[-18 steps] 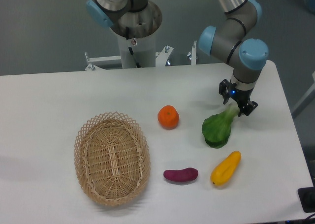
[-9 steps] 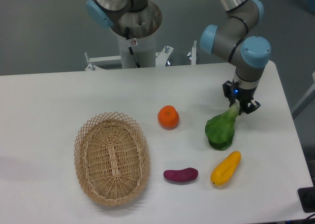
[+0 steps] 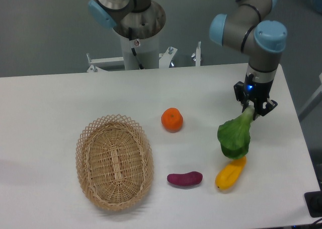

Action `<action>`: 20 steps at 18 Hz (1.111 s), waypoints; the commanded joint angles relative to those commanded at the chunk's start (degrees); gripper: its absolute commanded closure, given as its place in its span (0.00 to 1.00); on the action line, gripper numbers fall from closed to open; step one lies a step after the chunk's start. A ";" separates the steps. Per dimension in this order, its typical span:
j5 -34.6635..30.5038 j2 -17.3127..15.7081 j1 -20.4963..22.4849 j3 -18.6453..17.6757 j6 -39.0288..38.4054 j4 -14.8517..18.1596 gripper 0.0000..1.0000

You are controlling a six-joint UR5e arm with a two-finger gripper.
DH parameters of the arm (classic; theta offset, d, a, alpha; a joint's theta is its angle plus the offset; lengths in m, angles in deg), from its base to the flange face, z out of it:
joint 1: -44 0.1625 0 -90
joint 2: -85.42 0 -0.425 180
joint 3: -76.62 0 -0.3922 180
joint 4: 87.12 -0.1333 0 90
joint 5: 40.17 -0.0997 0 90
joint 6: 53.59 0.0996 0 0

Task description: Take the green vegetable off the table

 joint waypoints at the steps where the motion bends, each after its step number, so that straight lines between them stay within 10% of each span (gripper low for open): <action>1: 0.27 0.00 -1.32 0.79 -2.90 0.00 0.56; 9: 0.27 0.79 -12.22 8.52 -24.70 -0.35 0.56; 20: 0.27 0.09 -14.69 9.06 -28.15 -0.35 0.56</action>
